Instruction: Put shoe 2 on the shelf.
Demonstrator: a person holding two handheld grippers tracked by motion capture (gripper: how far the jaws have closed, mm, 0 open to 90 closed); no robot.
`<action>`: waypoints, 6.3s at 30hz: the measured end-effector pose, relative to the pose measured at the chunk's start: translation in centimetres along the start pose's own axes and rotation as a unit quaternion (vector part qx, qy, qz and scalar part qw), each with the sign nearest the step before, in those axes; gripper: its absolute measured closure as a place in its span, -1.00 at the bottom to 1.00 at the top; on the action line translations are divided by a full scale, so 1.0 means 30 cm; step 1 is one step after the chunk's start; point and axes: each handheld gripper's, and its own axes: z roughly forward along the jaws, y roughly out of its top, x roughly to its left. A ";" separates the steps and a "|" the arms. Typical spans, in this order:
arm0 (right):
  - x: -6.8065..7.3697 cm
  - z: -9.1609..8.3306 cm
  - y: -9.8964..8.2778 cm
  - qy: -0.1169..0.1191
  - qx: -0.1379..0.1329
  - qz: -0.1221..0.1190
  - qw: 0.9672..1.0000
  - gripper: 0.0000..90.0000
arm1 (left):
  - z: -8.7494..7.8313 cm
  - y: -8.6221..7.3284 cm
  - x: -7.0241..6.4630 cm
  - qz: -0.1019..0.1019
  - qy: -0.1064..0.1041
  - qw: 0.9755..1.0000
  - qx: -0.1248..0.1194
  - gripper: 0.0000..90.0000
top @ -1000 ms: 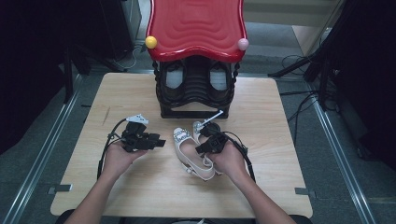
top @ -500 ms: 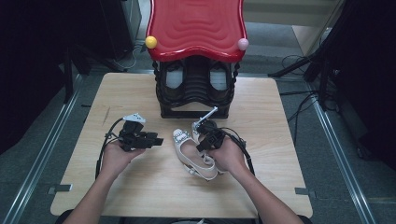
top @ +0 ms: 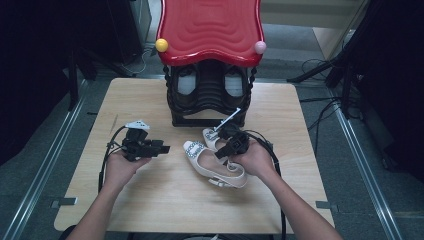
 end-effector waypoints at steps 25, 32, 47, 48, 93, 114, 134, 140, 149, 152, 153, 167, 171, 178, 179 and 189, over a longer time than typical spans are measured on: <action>0.095 -0.311 0.256 0.074 -0.004 -0.231 0.970 0.91 | -0.076 -0.071 0.054 -0.037 0.025 0.999 -0.017 0.21; 0.130 -0.454 0.304 0.094 -0.041 -0.248 0.963 0.90 | -0.081 -0.081 0.055 -0.040 0.027 0.999 -0.016 0.21; 0.098 -0.787 0.407 0.107 -0.204 -0.083 0.970 0.91 | -0.080 -0.085 0.051 -0.043 0.028 0.999 -0.017 0.21; 0.088 -0.801 0.412 0.107 -0.214 -0.070 0.968 0.91 | -0.079 -0.084 0.051 -0.042 0.028 0.999 -0.015 0.21; -0.141 -0.780 0.751 -0.086 -0.399 0.281 0.869 0.90 | 0.000 -0.044 0.010 0.008 -0.001 1.000 0.014 0.21; -0.120 -0.820 0.739 -0.099 -0.399 0.243 0.879 0.62 | -0.002 -0.040 0.014 0.010 0.000 1.000 0.016 0.21; -0.206 -0.925 0.574 -0.098 -0.414 0.195 0.884 0.24 | 0.011 -0.031 0.017 0.010 -0.003 1.000 0.014 0.16; -0.236 -0.918 0.523 -0.104 -0.414 0.193 0.884 0.21 | 0.020 -0.023 0.015 0.012 -0.004 1.000 0.017 0.14; -0.291 -0.908 0.433 -0.115 -0.415 0.189 0.883 0.16 | 0.025 -0.017 0.013 0.014 -0.008 1.000 0.015 0.14; -0.312 -0.910 0.397 -0.115 -0.418 0.193 0.880 0.12 | 0.025 -0.016 0.013 0.014 -0.009 1.000 0.014 0.13; -0.320 -0.911 0.384 -0.114 -0.419 0.196 0.879 0.10 | 0.024 -0.016 0.013 0.014 -0.009 1.000 0.013 0.13; -0.422 -0.874 0.223 -0.125 -0.412 0.221 0.875 0.07 | 0.021 -0.014 0.020 0.012 -0.009 1.000 0.008 0.14; -0.434 -0.838 0.187 -0.121 -0.407 0.219 0.879 0.06 | 0.020 -0.013 0.017 0.012 -0.006 1.000 0.005 0.14; -0.440 -0.783 0.118 -0.109 -0.402 0.221 0.882 0.04 | 0.023 -0.012 0.016 0.004 -0.002 1.000 -0.002 0.12; -0.440 -0.774 0.108 -0.107 -0.402 0.219 0.882 0.04 | 0.022 -0.012 0.017 0.003 -0.001 1.000 -0.002 0.12; -0.441 -0.669 0.001 -0.103 -0.387 0.217 0.890 0.01 | 0.022 -0.011 0.019 -0.006 0.005 1.000 -0.007 0.08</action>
